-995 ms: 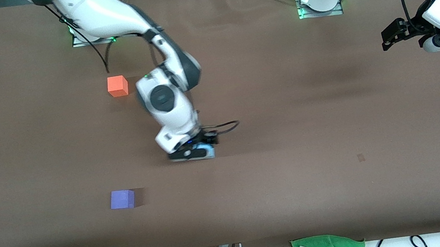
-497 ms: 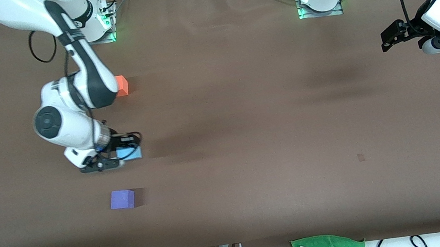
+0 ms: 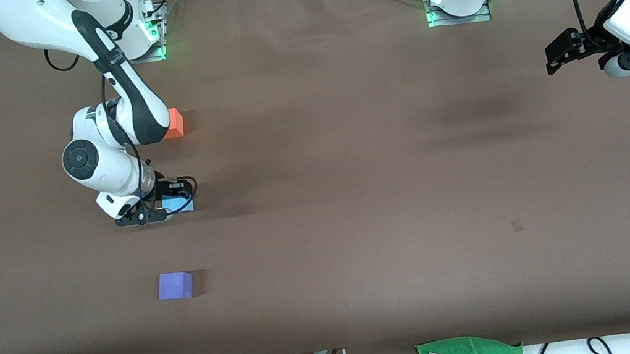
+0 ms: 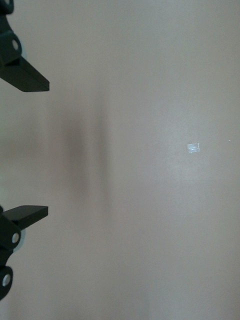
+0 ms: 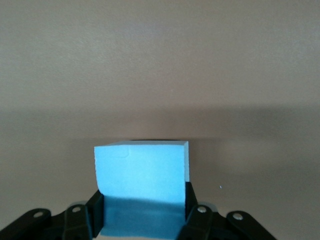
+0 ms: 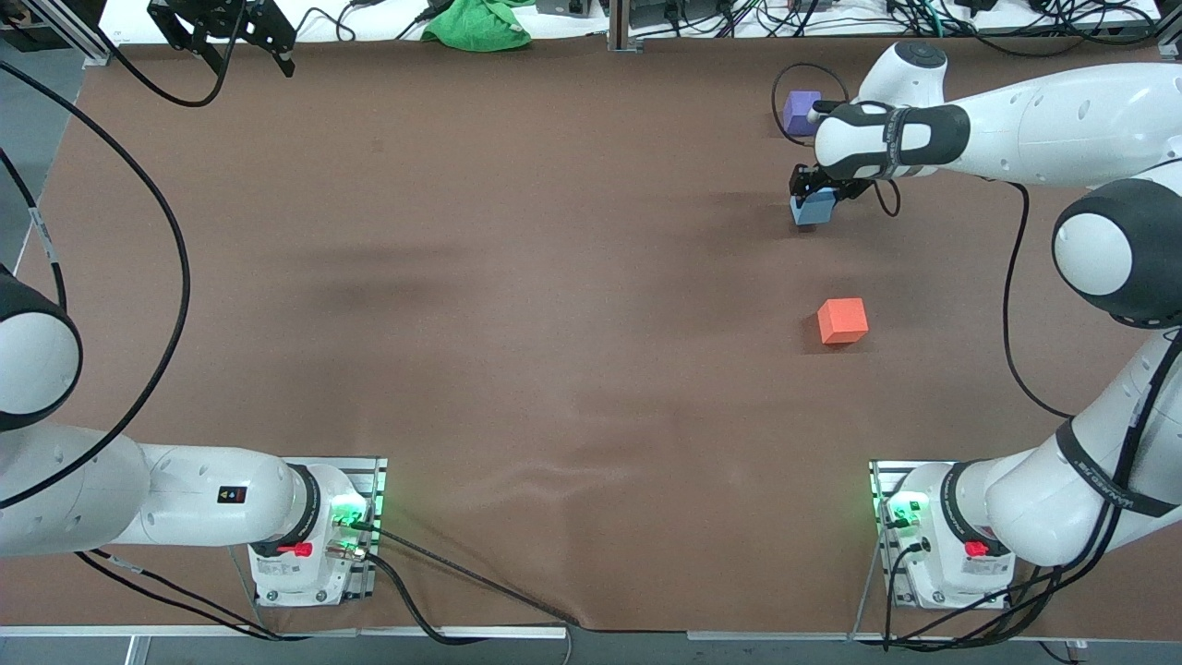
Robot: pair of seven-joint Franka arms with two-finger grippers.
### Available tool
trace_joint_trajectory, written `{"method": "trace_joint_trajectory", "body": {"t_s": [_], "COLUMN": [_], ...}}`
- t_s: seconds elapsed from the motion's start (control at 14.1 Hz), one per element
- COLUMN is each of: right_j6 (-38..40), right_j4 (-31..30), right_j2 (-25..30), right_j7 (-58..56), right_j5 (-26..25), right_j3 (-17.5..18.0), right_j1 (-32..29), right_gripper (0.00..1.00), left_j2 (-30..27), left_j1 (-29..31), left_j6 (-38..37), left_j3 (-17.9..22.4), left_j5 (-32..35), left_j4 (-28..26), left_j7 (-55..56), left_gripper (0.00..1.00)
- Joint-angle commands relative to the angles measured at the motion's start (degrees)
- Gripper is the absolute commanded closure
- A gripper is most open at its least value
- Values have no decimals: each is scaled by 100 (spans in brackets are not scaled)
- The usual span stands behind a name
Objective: Place blue block between orange and purple blocks
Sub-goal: 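Lower the blue cube between the orange and purple cubes, open the right gripper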
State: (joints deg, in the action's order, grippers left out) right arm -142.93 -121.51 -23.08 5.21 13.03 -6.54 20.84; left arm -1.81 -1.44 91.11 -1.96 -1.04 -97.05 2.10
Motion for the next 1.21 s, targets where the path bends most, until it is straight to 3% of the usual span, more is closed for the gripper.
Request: {"method": "trace_joint_trajectory", "body": {"t_s": [0.0,0.14,0.28,0.5,0.85,0.99,1.14], "right_j6": [-322,-420,-420,-219,255,1043,1966], "right_j4": [-189,-207,-198,-75,4,328,863], "right_j2": [-3,-38,-30,215,1155,1393,1578], "right_j7": [-81,-90,-99,15,420,437,463], "right_j5": [200,209,209,209,113,43,-465], "right_j3": [12,12,12,39,74,30,-92], "right_j1": [8,8,8,43,95,87,78], "right_gripper": [66,31,3,1,1,1,1], "left_j2": [76,84,84,76,76,76,84], "left_j1": [3,3,3,3,3,-6,3], "left_j6": [-146,-146,-146,-198,-216,-216,-216], "left_j3": [-32,-24,-24,-24,-24,-32,-24], "left_j5": [113,113,113,113,113,113,113], "left_j4": [195,195,195,195,195,204,204], "left_j7": [19,19,28,28,62,72,63], "left_gripper": [0,0,0,0,0,0,0]}}
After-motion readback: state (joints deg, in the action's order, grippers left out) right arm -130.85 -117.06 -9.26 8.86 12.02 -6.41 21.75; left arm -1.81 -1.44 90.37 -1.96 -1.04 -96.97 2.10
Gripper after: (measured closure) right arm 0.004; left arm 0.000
